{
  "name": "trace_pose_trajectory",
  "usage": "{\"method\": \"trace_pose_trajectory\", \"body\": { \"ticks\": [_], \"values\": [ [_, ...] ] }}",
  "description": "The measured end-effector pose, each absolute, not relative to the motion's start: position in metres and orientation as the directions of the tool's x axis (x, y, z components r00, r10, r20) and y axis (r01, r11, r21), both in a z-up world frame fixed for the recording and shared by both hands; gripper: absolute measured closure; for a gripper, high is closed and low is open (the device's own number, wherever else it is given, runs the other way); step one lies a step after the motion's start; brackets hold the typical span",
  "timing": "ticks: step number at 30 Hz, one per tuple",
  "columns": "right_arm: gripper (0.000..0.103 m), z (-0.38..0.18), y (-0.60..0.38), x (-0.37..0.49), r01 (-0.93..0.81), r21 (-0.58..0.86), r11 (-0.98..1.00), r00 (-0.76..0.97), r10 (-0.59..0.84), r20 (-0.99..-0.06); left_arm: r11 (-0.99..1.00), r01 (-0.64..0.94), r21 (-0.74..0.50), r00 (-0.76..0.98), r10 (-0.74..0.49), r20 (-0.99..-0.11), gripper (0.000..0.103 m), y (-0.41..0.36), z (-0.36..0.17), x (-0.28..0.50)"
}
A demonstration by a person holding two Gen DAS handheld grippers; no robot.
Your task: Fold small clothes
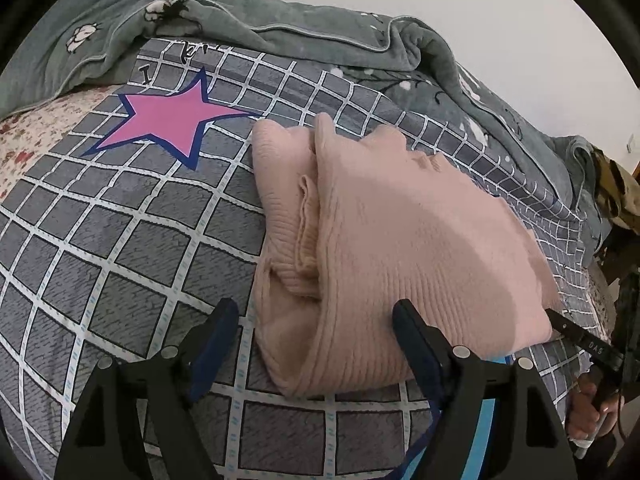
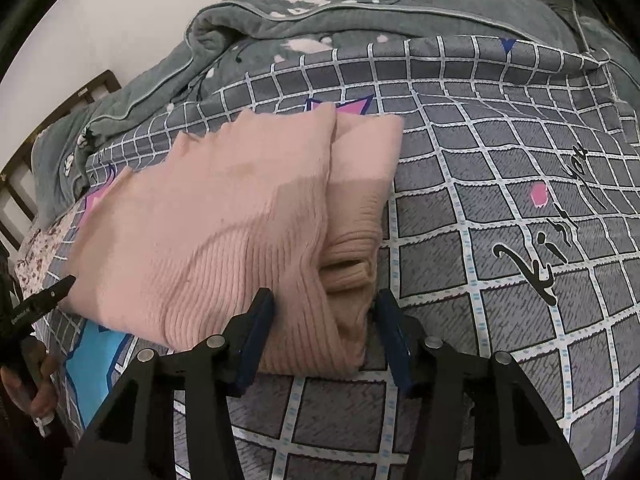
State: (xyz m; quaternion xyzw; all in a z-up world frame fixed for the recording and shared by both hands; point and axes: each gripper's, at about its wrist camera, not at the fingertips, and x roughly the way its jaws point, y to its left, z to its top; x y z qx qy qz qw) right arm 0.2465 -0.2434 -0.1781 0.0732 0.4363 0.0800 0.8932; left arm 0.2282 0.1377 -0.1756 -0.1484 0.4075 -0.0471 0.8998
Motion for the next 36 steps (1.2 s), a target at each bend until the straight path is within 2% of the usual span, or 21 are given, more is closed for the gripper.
{"method": "trace_pose_trajectory", "body": {
  "ticks": [10, 22, 24, 26, 28, 34, 36],
  "values": [
    [0.051, -0.180, -0.242, 0.248, -0.077, 0.190, 0.979, 0.610, 0.197, -0.768, 0.956, -0.050, -0.288, 0.673, -0.181, -0.717, 0.026, 0.132, -0.179, 0.229],
    [0.051, -0.179, -0.241, 0.249, -0.081, 0.181, 0.980, 0.612, 0.192, -0.767, 0.941, -0.032, -0.338, 0.691, -0.224, -0.687, 0.026, 0.135, -0.183, 0.234],
    [0.051, -0.179, -0.242, 0.248, -0.084, 0.182, 0.980, 0.612, 0.195, -0.767, 0.934, -0.032, -0.355, 0.686, -0.237, -0.688, 0.029, 0.138, -0.183, 0.234],
    [0.051, -0.179, -0.243, 0.248, -0.087, 0.184, 0.979, 0.610, 0.199, -0.767, 0.921, -0.037, -0.388, 0.680, -0.261, -0.685, 0.038, 0.142, -0.182, 0.232],
    [0.051, -0.179, -0.244, 0.249, -0.092, 0.190, 0.977, 0.606, 0.206, -0.768, 0.906, -0.037, -0.422, 0.676, -0.288, -0.678, 0.042, 0.146, -0.182, 0.230],
    [0.051, -0.179, -0.243, 0.248, -0.090, 0.187, 0.978, 0.608, 0.203, -0.768, 0.902, -0.039, -0.429, 0.683, -0.289, -0.670, 0.043, 0.144, -0.183, 0.231],
    [0.051, -0.179, -0.241, 0.248, -0.087, 0.178, 0.980, 0.612, 0.194, -0.767, 0.909, -0.043, -0.414, 0.689, -0.273, -0.671, 0.040, 0.141, -0.183, 0.234]
  ]
}}
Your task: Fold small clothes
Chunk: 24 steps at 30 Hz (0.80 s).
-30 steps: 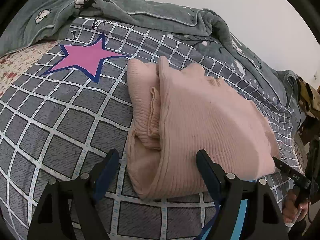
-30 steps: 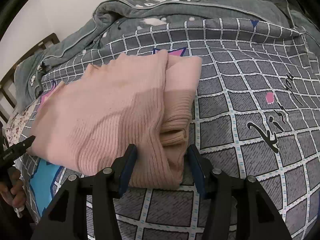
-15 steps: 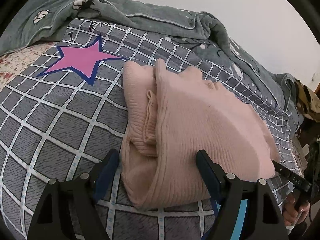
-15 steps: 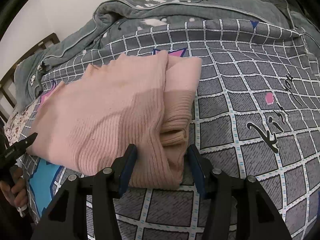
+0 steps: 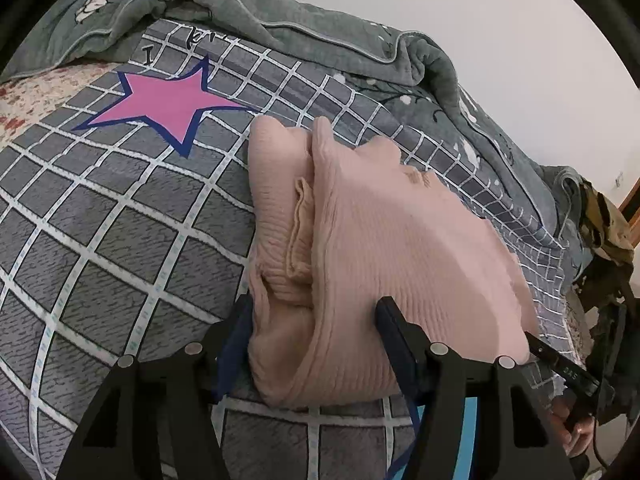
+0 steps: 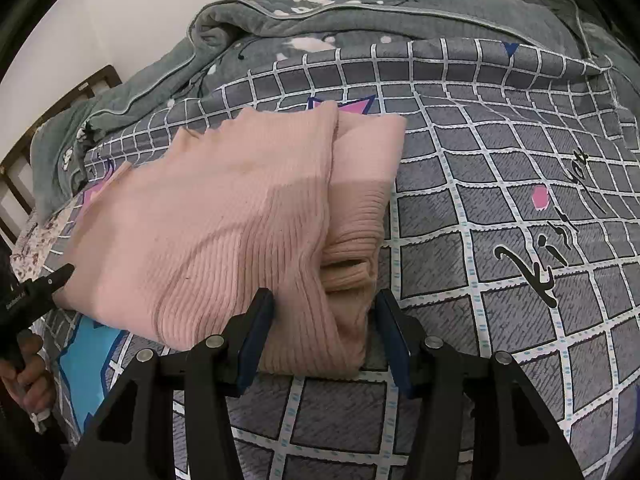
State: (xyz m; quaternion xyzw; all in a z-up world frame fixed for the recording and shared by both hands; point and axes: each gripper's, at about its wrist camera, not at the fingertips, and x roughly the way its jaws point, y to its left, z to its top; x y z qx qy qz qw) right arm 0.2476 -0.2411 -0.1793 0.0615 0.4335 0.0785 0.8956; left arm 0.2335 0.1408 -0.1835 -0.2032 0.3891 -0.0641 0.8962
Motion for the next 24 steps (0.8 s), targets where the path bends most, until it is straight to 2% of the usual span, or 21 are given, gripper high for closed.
{"method": "trace_pose_trajectory", "body": {
  "ticks": [3, 6, 8, 9, 10, 11, 12, 15, 20, 24],
  "values": [
    [0.050, -0.180, -0.240, 0.248, -0.086, 0.172, 0.981, 0.617, 0.189, -0.764, 0.924, -0.046, -0.380, 0.689, -0.246, -0.681, 0.037, 0.134, -0.184, 0.238],
    [0.048, -0.181, -0.238, 0.250, -0.089, 0.162, 0.983, 0.621, 0.182, -0.762, 0.934, -0.052, -0.353, 0.686, -0.224, -0.693, 0.038, 0.131, -0.184, 0.238],
    [0.048, -0.181, -0.236, 0.251, -0.093, 0.152, 0.984, 0.625, 0.177, -0.760, 0.942, -0.043, -0.334, 0.679, -0.218, -0.701, 0.061, 0.129, -0.183, 0.237],
    [0.048, -0.182, -0.236, 0.252, -0.096, 0.147, 0.984, 0.627, 0.175, -0.759, 0.938, -0.031, -0.344, 0.676, -0.234, -0.699, 0.066, 0.128, -0.183, 0.236],
    [0.049, -0.182, -0.234, 0.252, -0.101, 0.139, 0.985, 0.630, 0.172, -0.758, 0.934, -0.030, -0.357, 0.674, -0.245, -0.697, 0.075, 0.129, -0.183, 0.235],
    [0.062, -0.182, -0.233, 0.252, -0.110, 0.138, 0.984, 0.632, 0.176, -0.755, 0.926, -0.033, -0.376, 0.668, -0.259, -0.697, 0.081, 0.130, -0.182, 0.235],
    [0.083, -0.182, -0.232, 0.252, -0.134, 0.154, 0.979, 0.628, 0.204, -0.751, 0.921, -0.035, -0.388, 0.666, -0.268, -0.696, 0.081, 0.131, -0.181, 0.235],
    [0.088, -0.178, -0.230, 0.251, -0.137, 0.154, 0.979, 0.631, 0.206, -0.748, 0.903, -0.055, -0.426, 0.662, -0.286, -0.692, 0.083, 0.135, -0.180, 0.236],
    [0.091, -0.169, -0.242, 0.246, -0.108, 0.234, 0.966, 0.635, 0.248, -0.732, 0.883, -0.072, -0.464, 0.662, -0.305, -0.684, 0.085, 0.138, -0.177, 0.234],
    [0.093, -0.158, -0.238, 0.232, -0.103, 0.180, 0.978, 0.659, 0.203, -0.725, 0.894, -0.073, -0.441, 0.668, -0.285, -0.687, 0.086, 0.133, -0.173, 0.224]
  ]
}}
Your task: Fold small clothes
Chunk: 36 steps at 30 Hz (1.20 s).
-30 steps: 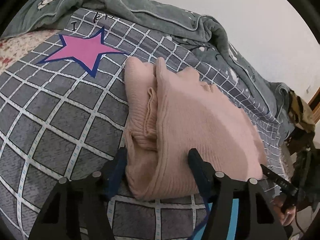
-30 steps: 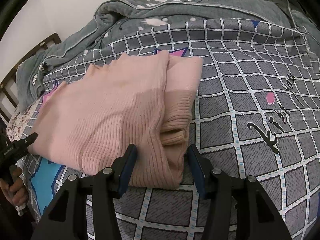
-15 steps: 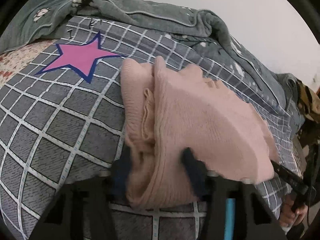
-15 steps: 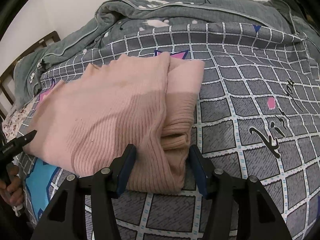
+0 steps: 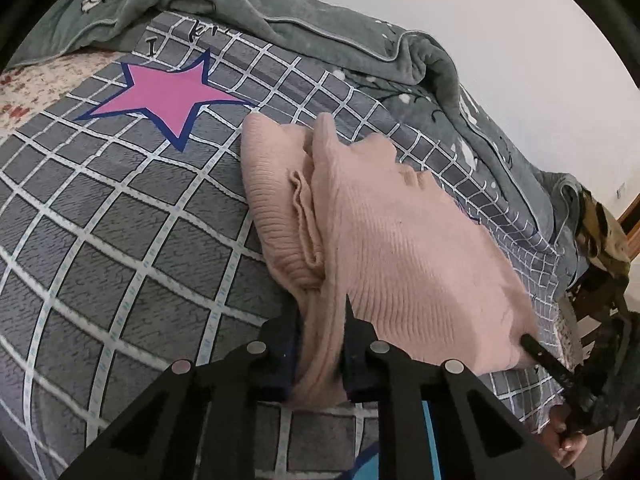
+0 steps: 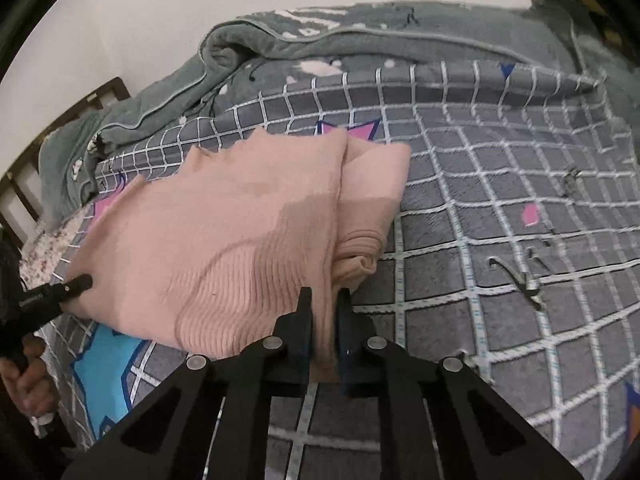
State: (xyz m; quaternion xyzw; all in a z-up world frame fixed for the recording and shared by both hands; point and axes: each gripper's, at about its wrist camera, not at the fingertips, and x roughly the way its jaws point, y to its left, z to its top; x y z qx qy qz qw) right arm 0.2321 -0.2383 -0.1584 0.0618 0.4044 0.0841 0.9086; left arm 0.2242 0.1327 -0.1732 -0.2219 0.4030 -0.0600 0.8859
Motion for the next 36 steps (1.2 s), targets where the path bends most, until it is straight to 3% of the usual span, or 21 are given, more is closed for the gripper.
{"method": "trace_pose_trajectory", "body": {
  "ticks": [16, 18, 20, 22, 25, 27, 36],
  "values": [
    [0.094, -0.143, -0.267, 0.117, -0.081, 0.175, 0.981, 0.689, 0.182, -0.701, 0.921, 0.023, -0.388, 0.685, -0.297, -0.665, 0.086, 0.106, -0.167, 0.115],
    [0.094, -0.150, -0.268, 0.106, -0.064, 0.138, 0.988, 0.689, 0.144, -0.710, 0.939, 0.022, -0.342, 0.698, -0.260, -0.668, 0.082, 0.102, -0.166, 0.113],
    [0.092, -0.155, -0.268, 0.101, -0.033, 0.085, 0.996, 0.690, 0.084, -0.719, 0.956, 0.006, -0.293, 0.708, -0.211, -0.674, 0.072, 0.100, -0.163, 0.115],
    [0.082, -0.153, -0.265, 0.094, -0.022, 0.039, 0.999, 0.701, 0.043, -0.712, 0.965, -0.009, -0.262, 0.712, -0.178, -0.680, 0.068, 0.099, -0.163, 0.119],
    [0.074, -0.142, -0.255, 0.084, -0.016, -0.028, 0.999, 0.748, -0.007, -0.663, 0.967, -0.021, -0.256, 0.711, -0.166, -0.684, 0.039, 0.102, -0.163, 0.126],
    [0.066, -0.133, -0.239, 0.079, -0.048, -0.046, 0.998, 0.772, 0.008, -0.636, 0.966, -0.034, -0.256, 0.717, -0.155, -0.680, 0.039, 0.105, -0.163, 0.133],
    [0.063, -0.139, -0.156, 0.103, -0.210, -0.012, 0.978, 0.754, 0.155, -0.638, 0.938, -0.037, -0.345, 0.664, -0.235, -0.709, 0.039, 0.118, -0.168, 0.175]
  ]
}}
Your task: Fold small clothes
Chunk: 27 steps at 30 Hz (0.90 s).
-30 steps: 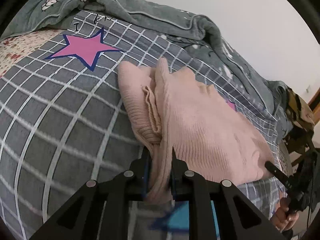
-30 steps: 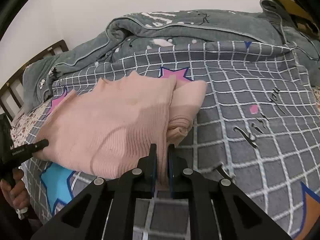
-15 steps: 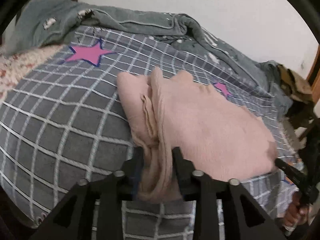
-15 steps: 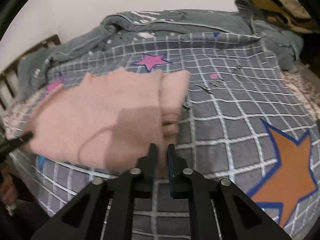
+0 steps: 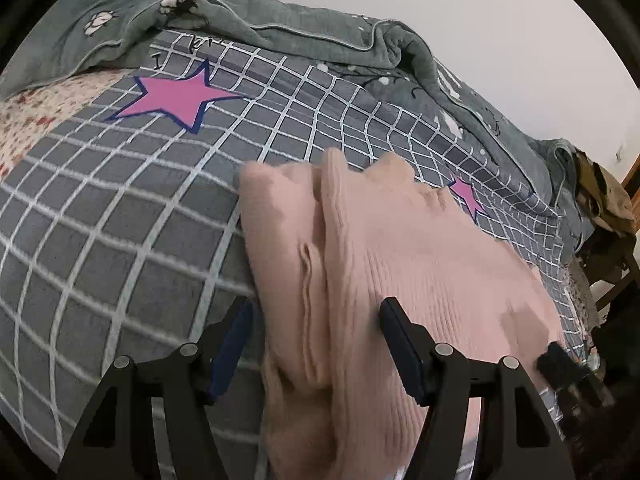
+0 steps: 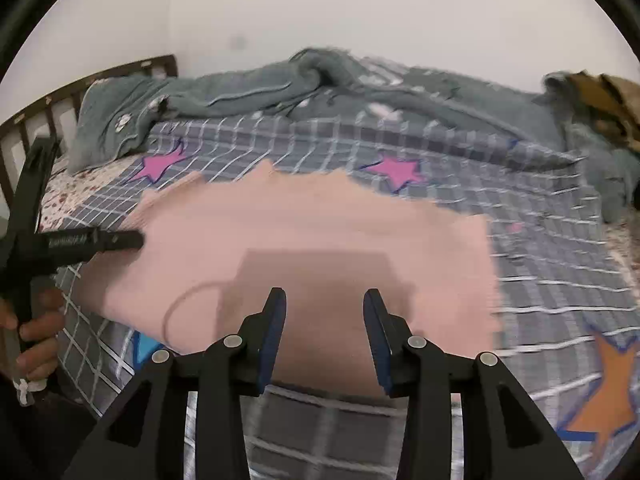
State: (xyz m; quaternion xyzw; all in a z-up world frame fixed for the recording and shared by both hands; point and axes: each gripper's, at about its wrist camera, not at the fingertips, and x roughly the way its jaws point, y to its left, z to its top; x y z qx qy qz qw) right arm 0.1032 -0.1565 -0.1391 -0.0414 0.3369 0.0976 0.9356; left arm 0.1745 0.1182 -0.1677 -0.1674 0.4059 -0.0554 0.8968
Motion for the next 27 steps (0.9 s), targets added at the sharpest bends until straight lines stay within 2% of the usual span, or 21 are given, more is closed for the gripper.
{"method": "trace_pose_trajectory", "body": {
  "ticks": [3, 7, 15, 27],
  "values": [
    [0.063, -0.153, -0.139, 0.116, -0.225, -0.002, 0.974, 0.735, 0.169, -0.657, 0.930, -0.046, -0.365, 0.659, -0.246, -0.711, 0.039, 0.123, -0.165, 0.179],
    [0.061, -0.160, -0.123, 0.128, -0.196, -0.064, 0.979, 0.767, 0.112, -0.632, 0.920, -0.075, -0.385, 0.645, -0.250, -0.722, 0.039, 0.126, -0.167, 0.183],
    [0.060, -0.173, -0.118, 0.165, -0.103, -0.030, 0.994, 0.755, 0.059, -0.653, 0.945, -0.073, -0.317, 0.651, -0.196, -0.733, 0.039, 0.115, -0.170, 0.184],
    [0.058, -0.177, -0.122, 0.147, -0.129, -0.018, 0.991, 0.788, 0.092, -0.609, 0.959, -0.094, -0.266, 0.668, -0.138, -0.732, 0.035, 0.105, -0.170, 0.181]
  ]
}}
